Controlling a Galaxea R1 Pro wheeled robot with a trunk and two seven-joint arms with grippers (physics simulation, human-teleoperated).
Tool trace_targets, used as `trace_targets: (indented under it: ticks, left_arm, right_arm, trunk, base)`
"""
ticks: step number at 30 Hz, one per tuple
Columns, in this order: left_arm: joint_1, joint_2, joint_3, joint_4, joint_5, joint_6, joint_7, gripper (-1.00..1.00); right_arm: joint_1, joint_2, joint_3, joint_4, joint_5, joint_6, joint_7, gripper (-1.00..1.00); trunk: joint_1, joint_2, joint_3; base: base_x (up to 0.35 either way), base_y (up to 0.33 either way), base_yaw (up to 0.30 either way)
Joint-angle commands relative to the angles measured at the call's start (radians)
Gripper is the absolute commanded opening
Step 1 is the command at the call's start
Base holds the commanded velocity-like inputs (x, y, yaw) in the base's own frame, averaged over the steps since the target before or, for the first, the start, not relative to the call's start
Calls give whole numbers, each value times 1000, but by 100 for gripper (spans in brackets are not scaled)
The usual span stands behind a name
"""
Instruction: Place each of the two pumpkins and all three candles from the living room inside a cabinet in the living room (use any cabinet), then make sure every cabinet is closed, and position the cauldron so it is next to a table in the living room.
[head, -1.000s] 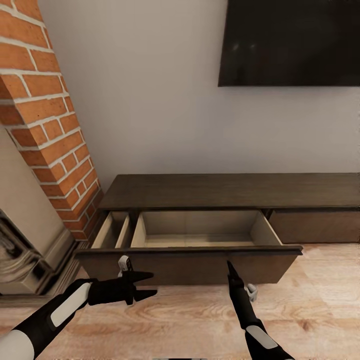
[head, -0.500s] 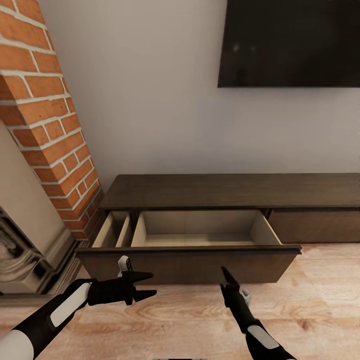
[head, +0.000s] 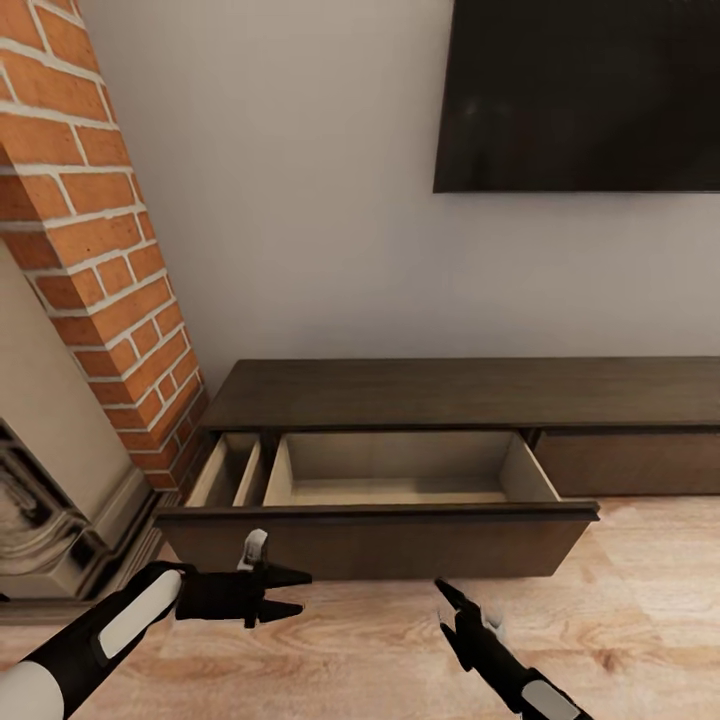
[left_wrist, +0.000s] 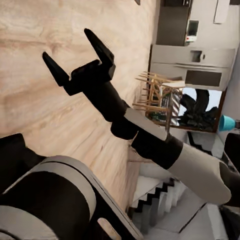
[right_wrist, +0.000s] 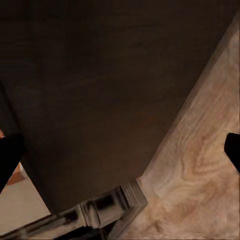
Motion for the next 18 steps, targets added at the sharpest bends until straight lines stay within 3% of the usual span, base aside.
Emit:
trace_targets:
  ticks: [1,4,5,9,18]
  left_arm:
    - [-1,1,-3,2,-1,3,53,100]
    - [-1,-1,-1,17,-3,3,150,100]
    - [-1,-4,0,28,-4,-1,189,100]
    - [0,-9,1,75,-10,-60,227,100]
    - [0,-21,-13,124,-13,-135,239,100]
  right_arm:
    - [-1,-7,5,3,25,8,-23,100]
    - [-1,-17,7,3,63,8,-65,100]
    - [-1,-23,8,0,98,6,-80,100]
    - [-1,-29,6,-6,189,-6,-87,100]
    - [0,-62,11,-11,214,-7,-85,100]
  trunk:
    - [-4,7,2]
    - [-16,28,12]
    - [-19,35,15]
    - [-35,63,27]
    - [-69,126,56]
  base:
    - [0,0,0]
    - [0,0,0]
    - [0,0,0]
    - [0,0,0]
    - [0,0,0]
